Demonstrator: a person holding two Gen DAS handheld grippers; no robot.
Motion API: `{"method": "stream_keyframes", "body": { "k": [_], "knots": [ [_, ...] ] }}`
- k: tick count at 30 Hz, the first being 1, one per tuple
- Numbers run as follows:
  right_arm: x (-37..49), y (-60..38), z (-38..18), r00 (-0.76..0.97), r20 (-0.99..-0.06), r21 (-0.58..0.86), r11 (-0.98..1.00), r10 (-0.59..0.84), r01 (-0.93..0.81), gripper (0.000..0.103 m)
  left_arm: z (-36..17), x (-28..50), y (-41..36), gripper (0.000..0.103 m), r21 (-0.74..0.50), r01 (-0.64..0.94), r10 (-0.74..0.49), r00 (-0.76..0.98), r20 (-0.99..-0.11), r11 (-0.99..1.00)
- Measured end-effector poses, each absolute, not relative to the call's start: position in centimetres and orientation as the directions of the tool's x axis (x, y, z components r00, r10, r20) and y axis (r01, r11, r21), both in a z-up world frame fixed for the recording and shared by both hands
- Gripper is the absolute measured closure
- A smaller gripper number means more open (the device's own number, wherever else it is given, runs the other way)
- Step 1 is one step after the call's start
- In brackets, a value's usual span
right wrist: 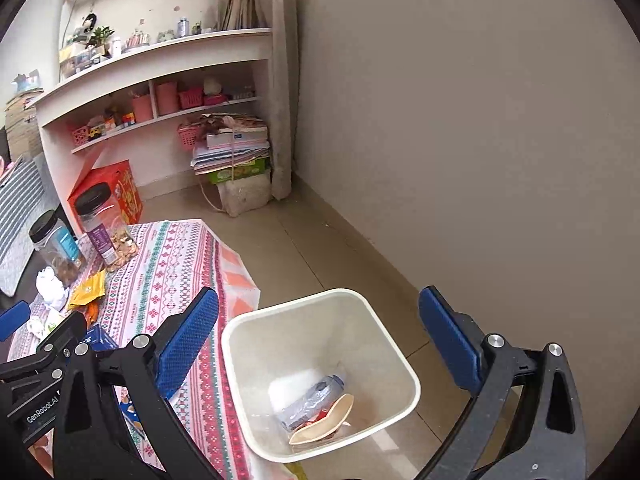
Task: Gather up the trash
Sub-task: 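Carry the water bottle over the white bin and release it with the left gripper, then grasp the milk carton with the left gripper while the right grasps the biscuit box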
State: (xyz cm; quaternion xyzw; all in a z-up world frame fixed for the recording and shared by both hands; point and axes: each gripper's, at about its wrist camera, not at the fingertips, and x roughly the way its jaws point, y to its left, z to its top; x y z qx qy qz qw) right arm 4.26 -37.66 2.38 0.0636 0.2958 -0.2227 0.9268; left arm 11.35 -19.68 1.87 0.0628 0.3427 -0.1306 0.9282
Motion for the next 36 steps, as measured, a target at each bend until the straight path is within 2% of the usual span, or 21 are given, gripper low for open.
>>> {"method": "stream_keyframes", "body": {
  "k": [7, 15, 22, 31, 33, 34, 35, 36],
  "knots": [
    [6.4, -32.8, 1.0, 0.726, -0.598, -0.091, 0.928, -0.340, 0.360, 0.007, 0.0, 12.2, -14.7, 0.012, 0.025, 0.228, -0.148, 0.708, -0.690, 0.973],
    [8.8, -28.9, -1.5, 0.682, -0.671, -0.125, 0.952, -0.289, 0.280, 0.007, -3.2, 14.8, -10.4, 0.012, 0.052, 0.216, -0.085, 0.579, -0.811, 0.975],
    [11.5, -28.2, -5.5, 0.558, -0.816, 0.000, 0.965, -0.151, 0.261, 0.007, -10.0, 18.0, -6.1, 0.012, -0.020, 0.166, -0.069, 0.295, -0.953, 0.986],
    [14.3, -26.5, -10.6, 0.410, -0.912, 0.111, 0.954, -0.014, 0.277, 0.007, -15.1, 18.9, -4.0, 0.013, -0.099, 0.111, -0.109, 0.088, -0.990, 0.989],
    [14.8, -25.7, -11.3, 0.392, -0.920, 0.106, 0.956, -0.010, 0.272, 0.007, -15.1, 18.3, -3.9, 0.021, -0.087, 0.133, -0.100, 0.092, -0.991, 0.987],
    [15.1, -25.3, -11.6, 0.384, -0.923, 0.102, 0.957, -0.010, 0.270, 0.007, -15.1, 18.0, -3.8, 0.033, -0.090, 0.146, -0.104, 0.093, -0.990, 0.985],
    [15.3, -24.9, -11.9, 0.375, -0.927, 0.098, 0.958, -0.010, 0.269, 0.007, -15.1, 17.7, -3.7, 0.051, -0.103, 0.160, -0.118, 0.088, -0.989, 0.982],
    [15.6, -24.7, -12.2, 0.366, -0.930, 0.095, 0.958, -0.010, 0.269, 0.007, -15.0, 17.4, -3.6, 0.060, -0.122, 0.170, -0.137, 0.083, -0.987, 0.978]
  ]
}}
